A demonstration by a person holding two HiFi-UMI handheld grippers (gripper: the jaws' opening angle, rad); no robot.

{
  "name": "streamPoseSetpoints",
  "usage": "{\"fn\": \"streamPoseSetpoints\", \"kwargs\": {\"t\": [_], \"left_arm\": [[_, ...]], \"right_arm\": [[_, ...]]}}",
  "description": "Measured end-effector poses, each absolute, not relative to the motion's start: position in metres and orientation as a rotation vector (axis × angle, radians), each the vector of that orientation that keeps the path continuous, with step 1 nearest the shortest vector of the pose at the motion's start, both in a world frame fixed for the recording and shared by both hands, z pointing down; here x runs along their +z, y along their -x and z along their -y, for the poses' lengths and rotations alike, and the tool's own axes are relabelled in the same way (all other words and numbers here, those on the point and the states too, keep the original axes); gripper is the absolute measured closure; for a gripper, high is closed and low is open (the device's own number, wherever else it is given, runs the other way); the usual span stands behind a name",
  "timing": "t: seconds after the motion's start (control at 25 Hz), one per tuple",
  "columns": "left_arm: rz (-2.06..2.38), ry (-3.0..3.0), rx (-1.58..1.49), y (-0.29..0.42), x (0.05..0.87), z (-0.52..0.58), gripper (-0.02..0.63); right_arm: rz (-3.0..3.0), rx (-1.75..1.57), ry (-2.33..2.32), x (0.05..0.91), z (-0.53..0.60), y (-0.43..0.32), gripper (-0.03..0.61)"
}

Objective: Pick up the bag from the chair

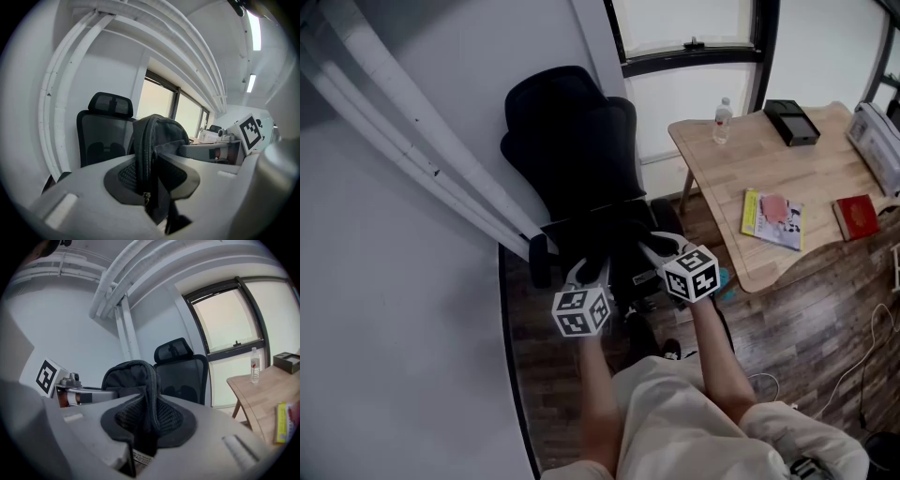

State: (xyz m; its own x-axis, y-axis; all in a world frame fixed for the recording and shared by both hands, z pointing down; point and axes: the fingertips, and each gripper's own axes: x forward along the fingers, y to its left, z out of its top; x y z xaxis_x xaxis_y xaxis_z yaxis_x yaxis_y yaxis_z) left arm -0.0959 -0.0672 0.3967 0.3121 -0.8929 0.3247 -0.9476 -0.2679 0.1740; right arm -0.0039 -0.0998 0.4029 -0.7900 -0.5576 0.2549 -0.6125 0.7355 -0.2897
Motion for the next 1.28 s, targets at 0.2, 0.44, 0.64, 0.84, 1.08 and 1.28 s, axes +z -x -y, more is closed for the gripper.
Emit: {"fn": "streamPoseSetpoints", "kwargs": {"t": [0.2, 0.44, 0.64, 0.84, 1.08, 1.28], "left_arm": [[1.645, -2.253, 0.229, 0.092, 0.400, 0.067, 0.528], [1.643, -2.242, 0.228, 0.093, 0.404, 0.065, 0.528], [1.645, -2.235, 0.223, 0.093, 0.407, 0.064, 0.528], [1.655, -2.229, 0.214, 0.093, 0.407, 0.063, 0.528], [1.666, -2.228, 0.208, 0.095, 0.406, 0.064, 0.528], [1.667, -2.222, 0.197, 0.094, 0.405, 0.065, 0.528]], "right_arm": [[2.774, 0.540, -0.952, 0.406, 0.099, 0.000, 0.497], [2.762, 0.527, -0.953, 0.409, 0.098, 0.001, 0.497], [2.757, 0.523, -0.946, 0.412, 0.097, 0.001, 0.497], [2.758, 0.507, -0.950, 0.411, 0.096, 0.001, 0.498], [2.758, 0.487, -0.963, 0.409, 0.097, 0.003, 0.499], [2.757, 0.483, -0.984, 0.408, 0.099, 0.002, 0.499]]}}
